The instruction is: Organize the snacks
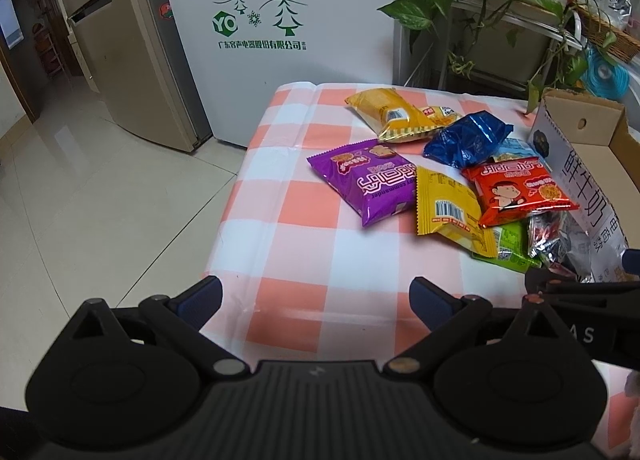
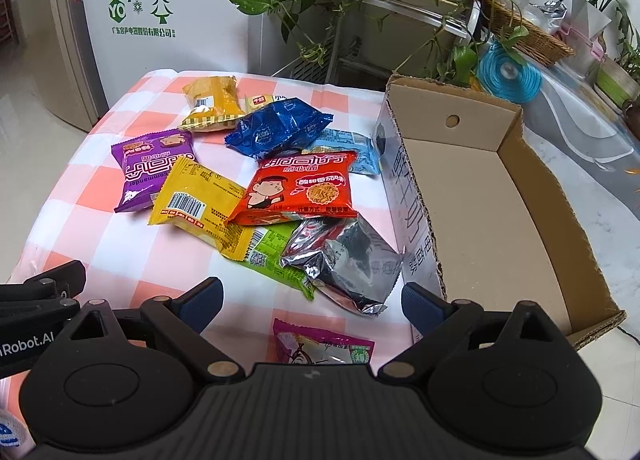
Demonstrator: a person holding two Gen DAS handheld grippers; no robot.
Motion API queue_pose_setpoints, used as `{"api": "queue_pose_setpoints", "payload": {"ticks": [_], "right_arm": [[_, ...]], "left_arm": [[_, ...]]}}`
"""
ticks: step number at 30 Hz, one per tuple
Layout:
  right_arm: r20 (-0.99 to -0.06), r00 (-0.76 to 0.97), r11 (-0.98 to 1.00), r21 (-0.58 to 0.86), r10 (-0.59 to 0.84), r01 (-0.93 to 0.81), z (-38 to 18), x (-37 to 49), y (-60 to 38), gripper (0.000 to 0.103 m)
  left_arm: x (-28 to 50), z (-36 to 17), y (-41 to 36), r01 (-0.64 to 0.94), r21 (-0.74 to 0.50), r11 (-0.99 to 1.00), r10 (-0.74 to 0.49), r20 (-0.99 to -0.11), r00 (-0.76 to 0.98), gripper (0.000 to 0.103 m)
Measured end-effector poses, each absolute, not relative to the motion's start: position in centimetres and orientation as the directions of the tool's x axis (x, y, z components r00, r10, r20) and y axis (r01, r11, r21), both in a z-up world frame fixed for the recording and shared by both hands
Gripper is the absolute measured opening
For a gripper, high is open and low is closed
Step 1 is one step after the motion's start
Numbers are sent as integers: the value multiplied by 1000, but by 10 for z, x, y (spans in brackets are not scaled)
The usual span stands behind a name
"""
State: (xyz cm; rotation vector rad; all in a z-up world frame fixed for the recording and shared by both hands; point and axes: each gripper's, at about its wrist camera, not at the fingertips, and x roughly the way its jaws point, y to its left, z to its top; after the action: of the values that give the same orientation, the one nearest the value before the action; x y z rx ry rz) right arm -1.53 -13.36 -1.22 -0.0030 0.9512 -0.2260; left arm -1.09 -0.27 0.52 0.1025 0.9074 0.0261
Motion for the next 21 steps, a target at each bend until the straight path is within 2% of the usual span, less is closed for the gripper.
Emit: {"api": "queue_pose_setpoints", "payload": {"ticks": [10,14,18,21], "right_arm": [[-811,567,986,-68,-143,151,-13,-20,-140,99],[-809,584,991,19,-63,133,-10,-26,-152,99],[-797,600,978,174,70,117,-5,-34,-172,99],[-783,612,972,215,112,98,-3,-44,-179,99]], "left_arm": [[-16,5,-1,40,57,998,20,-793,610,99],[-16,10,3,38,22,999,-6,-787,617,100],[-16,19,13,22,-12,1000,-23,-774,633,100],[-16,27,20,15,-32,999,-34,-761,648,100]]}}
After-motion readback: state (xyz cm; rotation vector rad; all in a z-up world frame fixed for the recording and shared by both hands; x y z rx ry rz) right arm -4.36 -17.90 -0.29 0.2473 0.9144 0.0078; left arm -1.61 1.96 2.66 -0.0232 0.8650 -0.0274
